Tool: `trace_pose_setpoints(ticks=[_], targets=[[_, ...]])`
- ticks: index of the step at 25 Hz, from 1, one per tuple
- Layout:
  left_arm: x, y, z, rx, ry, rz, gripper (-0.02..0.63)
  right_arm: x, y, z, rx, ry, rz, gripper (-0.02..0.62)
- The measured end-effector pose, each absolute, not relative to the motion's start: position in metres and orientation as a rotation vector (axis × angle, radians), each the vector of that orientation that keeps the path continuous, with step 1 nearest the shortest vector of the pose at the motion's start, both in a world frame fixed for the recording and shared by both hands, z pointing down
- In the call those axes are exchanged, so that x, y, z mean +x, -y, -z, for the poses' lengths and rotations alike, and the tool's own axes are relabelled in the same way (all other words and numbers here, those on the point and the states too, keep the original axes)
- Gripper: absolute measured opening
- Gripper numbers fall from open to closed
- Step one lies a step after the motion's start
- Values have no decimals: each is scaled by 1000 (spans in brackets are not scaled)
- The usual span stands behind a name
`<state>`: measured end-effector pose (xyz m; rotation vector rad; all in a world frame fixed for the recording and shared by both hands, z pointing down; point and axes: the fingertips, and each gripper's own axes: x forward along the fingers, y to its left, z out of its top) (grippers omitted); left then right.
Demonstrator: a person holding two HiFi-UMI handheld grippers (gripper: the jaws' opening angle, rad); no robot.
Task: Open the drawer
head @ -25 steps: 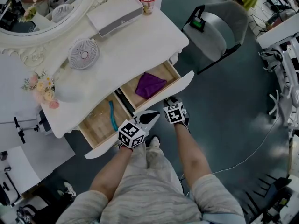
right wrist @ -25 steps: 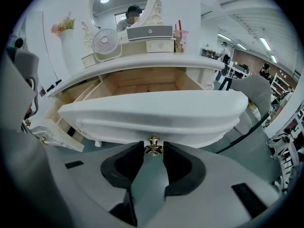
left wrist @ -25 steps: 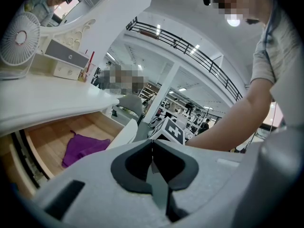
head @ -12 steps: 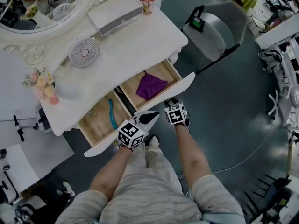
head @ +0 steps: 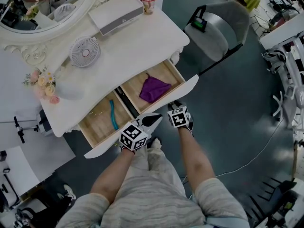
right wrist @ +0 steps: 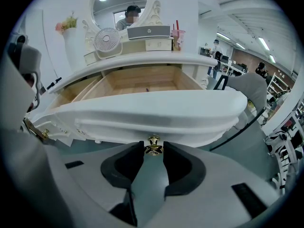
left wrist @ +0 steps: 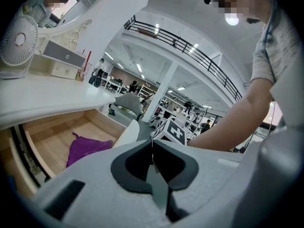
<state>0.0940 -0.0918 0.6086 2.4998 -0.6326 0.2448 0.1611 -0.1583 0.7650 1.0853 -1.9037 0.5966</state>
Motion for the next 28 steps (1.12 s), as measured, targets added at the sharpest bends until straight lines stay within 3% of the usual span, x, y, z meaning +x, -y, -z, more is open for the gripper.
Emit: trace_pose_setpoints(ticks=[28], targets=[[106,80,-609,2500,624,-275,14,169,149,-763,1084,1919,-599,124]])
